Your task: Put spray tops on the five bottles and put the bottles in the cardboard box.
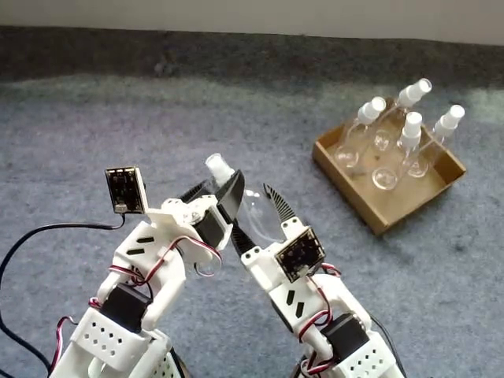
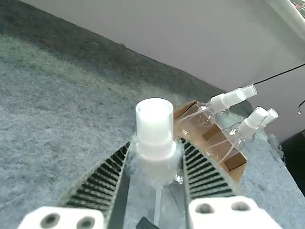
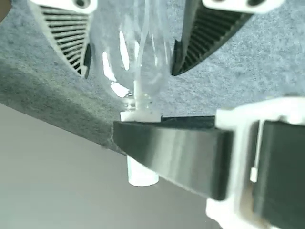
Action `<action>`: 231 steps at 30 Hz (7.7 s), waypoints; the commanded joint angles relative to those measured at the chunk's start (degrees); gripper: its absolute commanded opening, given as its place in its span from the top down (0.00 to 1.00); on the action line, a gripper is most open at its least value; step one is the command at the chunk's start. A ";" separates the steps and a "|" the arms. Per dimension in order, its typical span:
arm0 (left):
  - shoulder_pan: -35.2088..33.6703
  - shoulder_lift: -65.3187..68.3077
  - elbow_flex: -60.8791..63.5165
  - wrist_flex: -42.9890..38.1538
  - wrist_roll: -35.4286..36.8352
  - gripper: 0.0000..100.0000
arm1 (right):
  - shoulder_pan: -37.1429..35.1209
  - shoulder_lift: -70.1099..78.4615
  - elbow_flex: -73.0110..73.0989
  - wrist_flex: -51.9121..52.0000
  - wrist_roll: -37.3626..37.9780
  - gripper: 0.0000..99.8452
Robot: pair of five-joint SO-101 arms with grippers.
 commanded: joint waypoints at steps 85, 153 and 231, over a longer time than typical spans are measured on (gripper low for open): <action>7.78 -26.42 12.97 17.67 -7.30 0.99 | 15.25 25.27 -30.99 3.21 -3.78 0.80; 15.16 -26.42 18.95 -3.34 -7.03 0.99 | -3.91 34.42 -42.24 3.38 -9.41 0.85; 1.01 -26.42 20.00 -2.90 -7.47 0.99 | 44.62 34.51 -30.11 -4.97 -8.88 0.85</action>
